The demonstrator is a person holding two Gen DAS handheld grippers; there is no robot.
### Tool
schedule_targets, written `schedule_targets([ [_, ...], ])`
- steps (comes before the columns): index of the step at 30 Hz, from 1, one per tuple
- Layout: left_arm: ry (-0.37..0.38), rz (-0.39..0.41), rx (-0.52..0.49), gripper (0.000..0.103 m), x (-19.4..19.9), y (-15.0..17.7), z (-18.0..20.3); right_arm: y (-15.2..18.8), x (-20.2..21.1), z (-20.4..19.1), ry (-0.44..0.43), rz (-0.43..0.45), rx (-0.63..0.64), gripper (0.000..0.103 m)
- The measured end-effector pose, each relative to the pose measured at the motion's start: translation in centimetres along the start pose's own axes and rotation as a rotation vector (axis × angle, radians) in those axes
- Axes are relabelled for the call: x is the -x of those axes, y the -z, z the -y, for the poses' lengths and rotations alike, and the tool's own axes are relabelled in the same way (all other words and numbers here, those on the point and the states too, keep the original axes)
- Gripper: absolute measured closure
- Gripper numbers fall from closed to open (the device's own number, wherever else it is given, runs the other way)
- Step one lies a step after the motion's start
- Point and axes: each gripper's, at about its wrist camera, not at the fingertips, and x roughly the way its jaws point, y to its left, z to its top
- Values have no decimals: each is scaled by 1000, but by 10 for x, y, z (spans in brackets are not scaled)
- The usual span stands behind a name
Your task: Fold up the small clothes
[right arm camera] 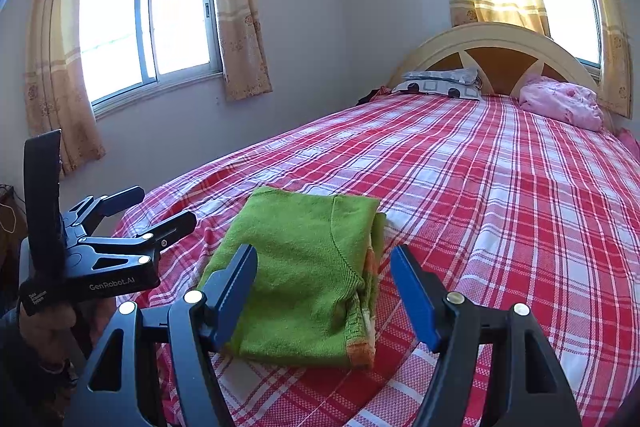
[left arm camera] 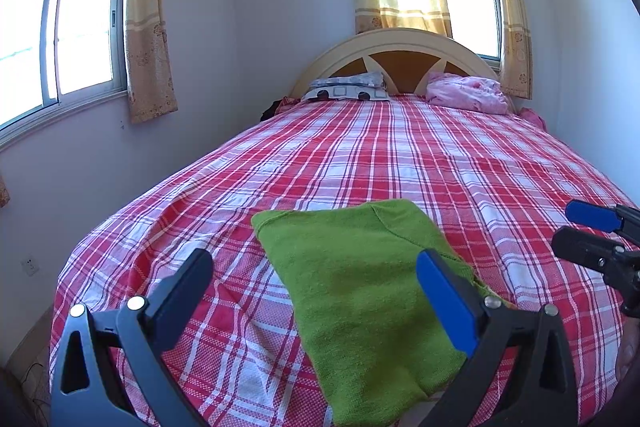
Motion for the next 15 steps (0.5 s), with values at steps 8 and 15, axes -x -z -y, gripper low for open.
schedule_targets([
  [8,1,0,1,0,0,0,0,-1,1,0,1,5,-4,33],
  [15,0,-1,0,0,0,-1,0,-1,1,1,0,4,-6,33],
])
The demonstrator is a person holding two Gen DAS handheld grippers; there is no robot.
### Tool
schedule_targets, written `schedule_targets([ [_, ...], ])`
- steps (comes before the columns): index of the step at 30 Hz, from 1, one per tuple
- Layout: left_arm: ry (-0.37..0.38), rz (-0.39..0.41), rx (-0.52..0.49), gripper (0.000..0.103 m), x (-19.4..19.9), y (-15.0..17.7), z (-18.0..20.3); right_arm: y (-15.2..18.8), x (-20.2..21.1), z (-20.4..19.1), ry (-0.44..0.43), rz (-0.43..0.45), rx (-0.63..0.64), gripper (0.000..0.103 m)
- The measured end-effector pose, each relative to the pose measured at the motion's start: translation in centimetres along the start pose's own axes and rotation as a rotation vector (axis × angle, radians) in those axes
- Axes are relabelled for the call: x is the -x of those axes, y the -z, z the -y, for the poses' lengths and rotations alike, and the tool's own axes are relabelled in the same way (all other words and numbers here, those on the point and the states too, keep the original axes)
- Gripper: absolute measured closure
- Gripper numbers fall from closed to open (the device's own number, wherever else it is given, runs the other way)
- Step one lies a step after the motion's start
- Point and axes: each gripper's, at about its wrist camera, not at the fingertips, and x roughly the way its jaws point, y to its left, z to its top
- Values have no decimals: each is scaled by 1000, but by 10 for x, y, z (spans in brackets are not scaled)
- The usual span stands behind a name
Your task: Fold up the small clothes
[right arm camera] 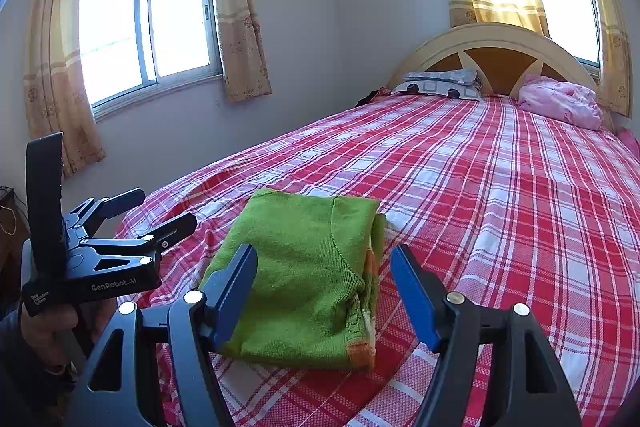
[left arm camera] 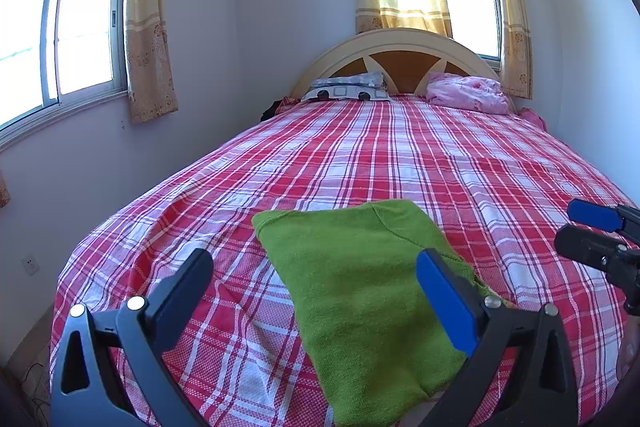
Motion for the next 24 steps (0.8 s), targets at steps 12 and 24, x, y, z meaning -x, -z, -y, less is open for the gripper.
schedule_targets([
  [12,0,1,-8,0,0,-1,1,3,4,0,6,19,-5,33],
  [24,15,50,-40,0,10,-6,5,0,11,-7,12,48,16,33],
])
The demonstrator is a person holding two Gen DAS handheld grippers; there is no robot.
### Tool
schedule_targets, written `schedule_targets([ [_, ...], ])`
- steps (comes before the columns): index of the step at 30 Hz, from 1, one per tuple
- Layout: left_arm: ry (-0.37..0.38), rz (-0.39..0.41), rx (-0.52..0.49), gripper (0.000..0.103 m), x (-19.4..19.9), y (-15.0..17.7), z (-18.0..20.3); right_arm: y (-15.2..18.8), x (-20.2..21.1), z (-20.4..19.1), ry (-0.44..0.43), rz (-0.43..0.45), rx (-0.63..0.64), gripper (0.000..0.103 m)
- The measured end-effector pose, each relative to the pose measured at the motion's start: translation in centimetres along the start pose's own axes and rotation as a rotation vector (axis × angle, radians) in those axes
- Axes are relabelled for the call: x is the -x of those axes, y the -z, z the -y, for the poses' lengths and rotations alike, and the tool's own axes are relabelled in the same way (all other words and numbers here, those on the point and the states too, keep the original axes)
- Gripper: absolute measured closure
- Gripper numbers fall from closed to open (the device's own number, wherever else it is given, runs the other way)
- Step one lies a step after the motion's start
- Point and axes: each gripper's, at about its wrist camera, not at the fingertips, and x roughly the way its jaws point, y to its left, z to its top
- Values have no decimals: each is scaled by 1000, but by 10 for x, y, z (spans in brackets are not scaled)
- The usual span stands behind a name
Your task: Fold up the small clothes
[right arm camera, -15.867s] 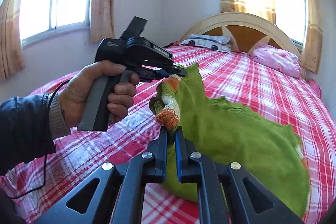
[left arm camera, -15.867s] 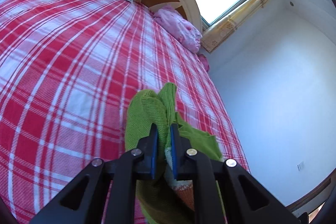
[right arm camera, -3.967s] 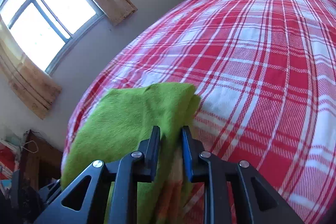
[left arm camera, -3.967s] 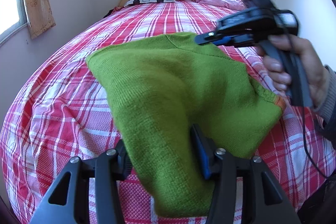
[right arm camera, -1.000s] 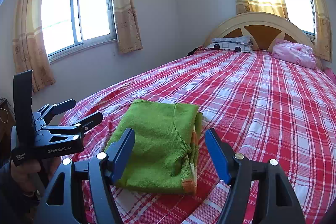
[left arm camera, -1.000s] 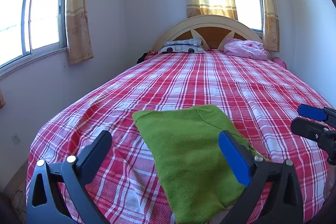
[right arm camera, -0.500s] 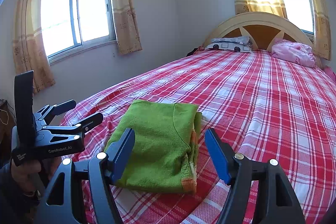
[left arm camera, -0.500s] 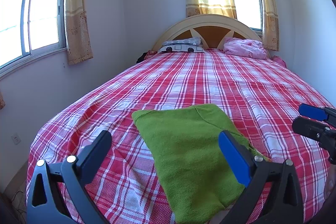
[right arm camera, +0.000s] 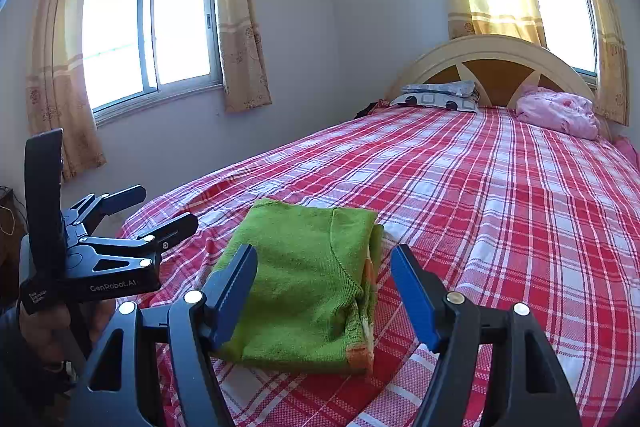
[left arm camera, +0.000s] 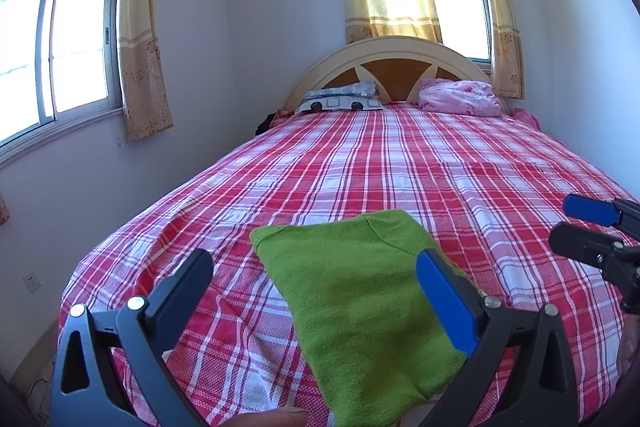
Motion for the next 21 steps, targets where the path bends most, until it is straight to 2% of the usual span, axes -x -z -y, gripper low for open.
schedule_targets([
  [11,-1,24,-8,0,2,-3,-1,-3,7,-5,-9,28,10,33],
  [21,-15,50,13,0,4,-1,-6,0,2,-6,-11,12,11,33],
])
